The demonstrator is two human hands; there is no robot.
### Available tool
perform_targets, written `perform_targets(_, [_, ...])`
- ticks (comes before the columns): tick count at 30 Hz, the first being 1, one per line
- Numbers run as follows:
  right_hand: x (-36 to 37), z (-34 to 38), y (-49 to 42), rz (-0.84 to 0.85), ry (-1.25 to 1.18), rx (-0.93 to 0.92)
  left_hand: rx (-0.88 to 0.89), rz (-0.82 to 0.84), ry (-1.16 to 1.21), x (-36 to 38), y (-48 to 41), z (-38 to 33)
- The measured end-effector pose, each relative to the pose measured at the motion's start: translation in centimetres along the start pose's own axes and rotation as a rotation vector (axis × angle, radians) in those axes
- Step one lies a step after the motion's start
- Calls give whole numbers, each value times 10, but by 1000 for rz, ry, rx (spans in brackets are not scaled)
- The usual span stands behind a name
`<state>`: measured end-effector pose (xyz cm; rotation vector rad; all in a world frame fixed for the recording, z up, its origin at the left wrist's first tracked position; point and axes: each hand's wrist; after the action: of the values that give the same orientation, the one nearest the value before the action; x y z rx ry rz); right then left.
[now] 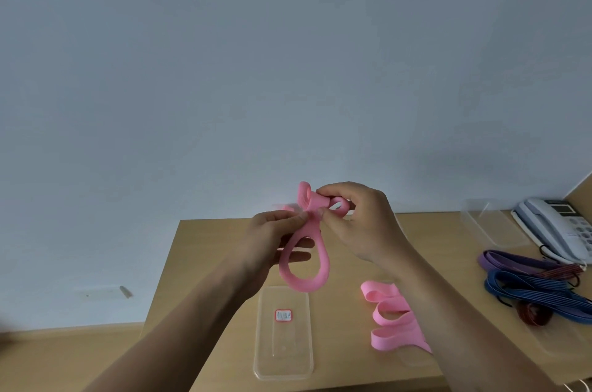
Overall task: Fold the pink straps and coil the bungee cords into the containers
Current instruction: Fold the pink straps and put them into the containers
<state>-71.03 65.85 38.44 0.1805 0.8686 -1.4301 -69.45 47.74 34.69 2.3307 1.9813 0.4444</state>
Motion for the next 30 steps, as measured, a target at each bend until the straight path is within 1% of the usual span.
perform_targets(3, [1,1,4,-46,75,-74,-46,44,108,0,0,-1])
perform_targets(5, [4,2,6,-68,141,-129,-100,44,204,0,0,-2])
perform_targets(7, [8,3,8,-92,165,-163,-127,50,244,-1,-1,-2])
perform_targets(11, [14,1,11,-136,179,-200,-121,77,275,-2,1,-3])
perform_targets(16, [20,0,17,-152,221,-274,-101,81,306,-3,3,-2])
perform_targets(19, [22,2,21,-149,215,-305,-85,118,270,-5,6,-2])
perform_targets(22, [20,6,22,-161,149,-302,-79,140,226,-9,8,0])
perform_targets(24, [17,10,21,-133,78,-232,-86,138,211,-13,9,2])
perform_targets(26, [15,14,18,-55,59,-140,-80,139,195,-18,10,5])
perform_targets(30, [17,18,9,219,178,-41,-44,153,137,-28,11,6])
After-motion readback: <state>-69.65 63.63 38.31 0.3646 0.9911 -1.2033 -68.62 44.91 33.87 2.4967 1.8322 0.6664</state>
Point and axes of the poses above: each hand's wrist, its own y-axis away from the middle knuckle, its own x-axis out of the palm, z = x × y, and after that the axes turned 1 degree about y, right-handed
